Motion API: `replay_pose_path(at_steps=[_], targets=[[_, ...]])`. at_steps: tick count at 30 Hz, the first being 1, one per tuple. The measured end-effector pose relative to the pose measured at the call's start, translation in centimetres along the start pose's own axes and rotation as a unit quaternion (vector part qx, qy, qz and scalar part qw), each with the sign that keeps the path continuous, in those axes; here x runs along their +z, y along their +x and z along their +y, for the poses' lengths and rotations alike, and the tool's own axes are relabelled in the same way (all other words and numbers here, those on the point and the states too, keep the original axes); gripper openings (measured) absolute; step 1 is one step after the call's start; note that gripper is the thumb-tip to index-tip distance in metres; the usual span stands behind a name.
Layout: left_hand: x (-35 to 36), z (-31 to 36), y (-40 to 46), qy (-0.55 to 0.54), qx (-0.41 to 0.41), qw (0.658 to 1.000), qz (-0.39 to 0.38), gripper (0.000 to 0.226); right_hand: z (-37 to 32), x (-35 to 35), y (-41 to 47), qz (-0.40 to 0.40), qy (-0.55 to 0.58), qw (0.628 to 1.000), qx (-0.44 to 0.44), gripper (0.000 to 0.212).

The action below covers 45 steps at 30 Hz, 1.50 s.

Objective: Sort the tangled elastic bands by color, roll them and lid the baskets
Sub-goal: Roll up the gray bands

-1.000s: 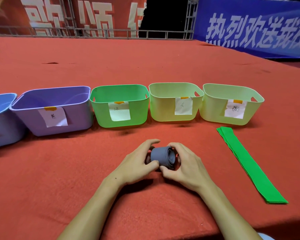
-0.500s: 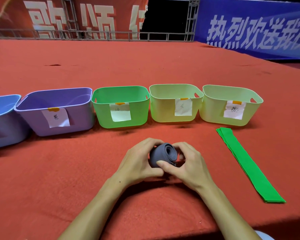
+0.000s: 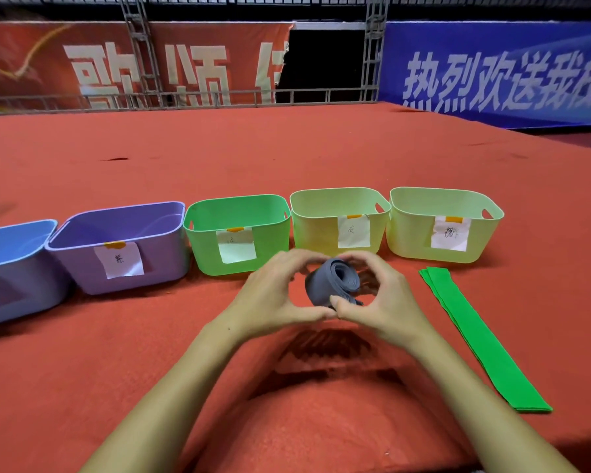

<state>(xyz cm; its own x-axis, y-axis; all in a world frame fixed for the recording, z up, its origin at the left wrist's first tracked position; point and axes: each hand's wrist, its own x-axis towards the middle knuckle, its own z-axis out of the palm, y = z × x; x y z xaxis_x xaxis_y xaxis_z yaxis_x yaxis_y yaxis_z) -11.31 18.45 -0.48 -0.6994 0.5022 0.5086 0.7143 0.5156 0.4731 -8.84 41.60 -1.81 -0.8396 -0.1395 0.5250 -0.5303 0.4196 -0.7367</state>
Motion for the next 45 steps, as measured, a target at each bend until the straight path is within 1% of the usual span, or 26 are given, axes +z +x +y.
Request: replay_pose_path(at_steps=[3,5,9,12,15,18,23,25,29,35,40,42,45], targets=[[-1.5,-0.5,3.5,0.024,0.023,0.999,-0.004,0.064,0.0,-1.4,3.1,-0.007,-0.019,1.000,-0.009,0.063],[-2.1,-1.0,6.0,0.048,0.023,0.999,-0.002,0.062,0.3,-2.1,5.5,-0.001,-0.046,0.999,-0.020,0.064],[-2.4,-2.7,10.6,0.054,0.018,0.998,0.015,0.061,1.6,-3.4,10.4,0.010,-0.100,0.994,-0.041,0.064],[-2.3,-4.3,13.7,0.074,0.001,0.997,0.020,0.062,3.0,-3.6,13.6,0.027,-0.153,0.986,-0.062,0.073],[-1.9,-5.6,16.3,0.069,-0.027,0.996,0.038,0.061,4.3,-3.7,16.3,0.033,-0.153,0.987,-0.033,0.088],[-1.3,-6.7,18.2,0.075,-0.054,0.994,0.055,0.058,5.6,-3.9,18.6,0.026,-0.166,0.985,-0.028,0.091],[-0.4,-9.4,20.5,0.089,-0.081,0.992,0.031,0.052,8.1,-4.4,21.3,-0.013,-0.195,0.981,-0.010,0.090],[0.1,-10.4,21.1,0.078,-0.088,0.993,0.018,0.052,9.1,-4.3,22.1,-0.026,-0.198,0.980,-0.003,0.088],[1.1,-12.0,22.1,0.068,-0.102,0.992,-0.008,0.068,10.8,-3.9,23.5,-0.062,-0.210,0.975,0.020,0.086],[1.9,-14.2,22.9,0.077,-0.130,0.987,-0.058,0.062,12.5,-3.5,25.0,-0.128,-0.229,0.963,0.057,0.082],[2.2,-15.2,23.0,0.094,-0.143,0.982,-0.074,0.079,13.3,-3.4,25.9,-0.168,-0.222,0.958,0.076,0.080],[2.2,-15.3,23.3,0.122,-0.146,0.978,-0.082,0.077,13.4,-3.4,26.2,-0.186,-0.215,0.955,0.086,0.078],[2.1,-15.2,23.5,0.183,-0.143,0.969,-0.087,0.063,13.6,-3.4,26.5,-0.214,-0.211,0.950,0.088,0.073]])
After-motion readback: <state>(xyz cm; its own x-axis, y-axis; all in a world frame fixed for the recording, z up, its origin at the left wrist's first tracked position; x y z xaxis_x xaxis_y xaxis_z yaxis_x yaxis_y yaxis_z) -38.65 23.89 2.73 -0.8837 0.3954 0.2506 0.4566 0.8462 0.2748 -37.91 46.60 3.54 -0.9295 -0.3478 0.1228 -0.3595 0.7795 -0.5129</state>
